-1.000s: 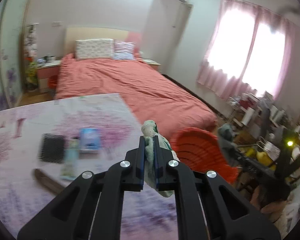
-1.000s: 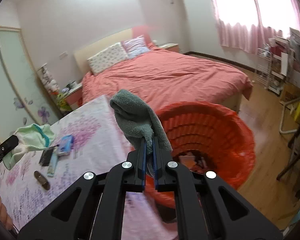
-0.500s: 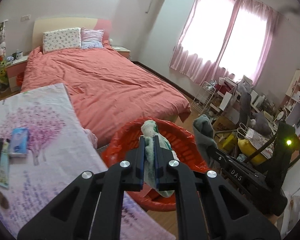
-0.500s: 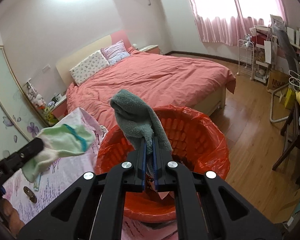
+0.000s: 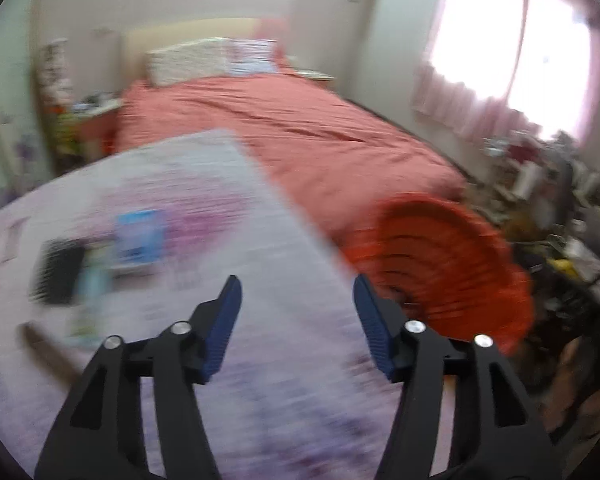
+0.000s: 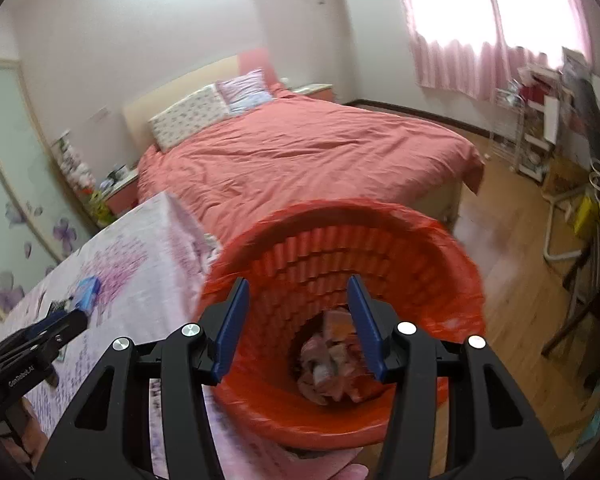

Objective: Collect trash
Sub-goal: 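Return to the bed and grasp the blue tissue pack with the right tool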

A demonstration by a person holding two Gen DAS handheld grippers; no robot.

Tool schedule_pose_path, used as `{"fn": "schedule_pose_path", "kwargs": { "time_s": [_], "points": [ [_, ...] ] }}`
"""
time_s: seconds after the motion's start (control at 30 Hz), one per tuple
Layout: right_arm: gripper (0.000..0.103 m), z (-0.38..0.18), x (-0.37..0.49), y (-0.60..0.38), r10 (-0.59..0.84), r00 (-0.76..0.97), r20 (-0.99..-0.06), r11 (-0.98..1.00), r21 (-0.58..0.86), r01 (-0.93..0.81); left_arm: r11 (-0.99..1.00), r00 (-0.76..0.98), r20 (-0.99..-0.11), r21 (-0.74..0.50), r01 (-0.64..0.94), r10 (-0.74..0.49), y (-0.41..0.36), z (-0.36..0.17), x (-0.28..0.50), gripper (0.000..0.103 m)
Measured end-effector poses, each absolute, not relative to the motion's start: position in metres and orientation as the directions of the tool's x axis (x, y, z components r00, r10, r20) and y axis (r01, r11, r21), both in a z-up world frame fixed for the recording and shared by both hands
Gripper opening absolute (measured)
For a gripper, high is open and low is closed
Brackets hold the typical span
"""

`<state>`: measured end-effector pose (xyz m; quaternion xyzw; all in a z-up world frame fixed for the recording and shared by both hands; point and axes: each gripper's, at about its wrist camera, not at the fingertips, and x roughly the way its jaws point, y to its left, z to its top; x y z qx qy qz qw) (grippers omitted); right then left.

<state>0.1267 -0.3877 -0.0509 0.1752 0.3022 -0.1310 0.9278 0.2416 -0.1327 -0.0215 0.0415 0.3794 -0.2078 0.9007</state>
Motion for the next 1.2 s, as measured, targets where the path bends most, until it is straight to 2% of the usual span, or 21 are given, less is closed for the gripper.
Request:
{"fn": "schedule_pose_path", "kwargs": {
  "time_s": [0.13,0.23,0.3,0.4,0.57,0.63,0.77,0.83,0.9,1.03,1.2],
  "points": [
    [0.052,-0.049,0.143,-0.348,-0.051,0.794,-0.605,0.941,0.237,0.242,0.978,0.674,-0.728,0.021,0.209,-0.128,-0.049,-0.035,0.245,0.069],
    [0.052,-0.053,0.160,-0.311,0.015,0.786,-0.618,0.961,0.227,0.160,0.999,0.623,-0.781,0.001,0.052,-0.032,0.004,-0.053,0.257,0.069],
    [0.052,-0.057,0.172,-0.288,0.059,0.773,-0.632,0.967,0.228,0.113,0.999,0.596,-0.803,-0.031,-0.018,-0.014,0.024,-0.062,0.265,0.069],
    [0.052,-0.059,0.182,-0.263,0.101,0.762,-0.640,0.971,0.229,0.064,0.999,0.587,-0.809,0.004,-0.041,0.028,0.029,-0.072,0.274,0.073],
    [0.052,-0.062,0.196,-0.235,0.135,0.747,-0.651,0.976,0.218,0.014,0.994,0.595,-0.797,0.102,-0.038,0.104,0.049,-0.067,0.276,0.072],
    [0.052,-0.064,0.204,-0.225,0.148,0.741,-0.655,0.976,0.217,-0.003,0.993,0.579,-0.807,0.098,-0.060,0.114,0.077,-0.068,0.278,0.068],
    [0.052,-0.068,0.224,-0.206,0.178,0.735,-0.654,0.973,0.230,-0.030,0.986,0.574,-0.819,-0.115,-0.119,-0.026,0.106,-0.058,0.273,0.071],
    [0.052,-0.071,0.238,-0.197,0.202,0.731,-0.652,0.966,0.258,-0.037,0.979,0.574,-0.816,-0.166,-0.116,-0.070,0.100,-0.055,0.272,0.071],
    [0.052,-0.073,0.257,-0.185,0.237,0.720,-0.652,0.956,0.288,-0.053,0.981,0.586,-0.807,-0.165,-0.099,-0.076,0.090,-0.051,0.270,0.071],
    [0.052,-0.081,0.286,-0.157,0.238,0.696,-0.677,0.963,0.259,-0.077,0.992,0.611,-0.791,-0.095,-0.086,-0.022,0.087,-0.044,0.268,0.071],
    [0.054,-0.098,0.311,-0.137,0.219,0.643,-0.733,0.972,0.219,-0.082,0.990,0.584,-0.811,-0.101,-0.102,-0.023,0.095,-0.054,0.260,0.073]
  ]
}}
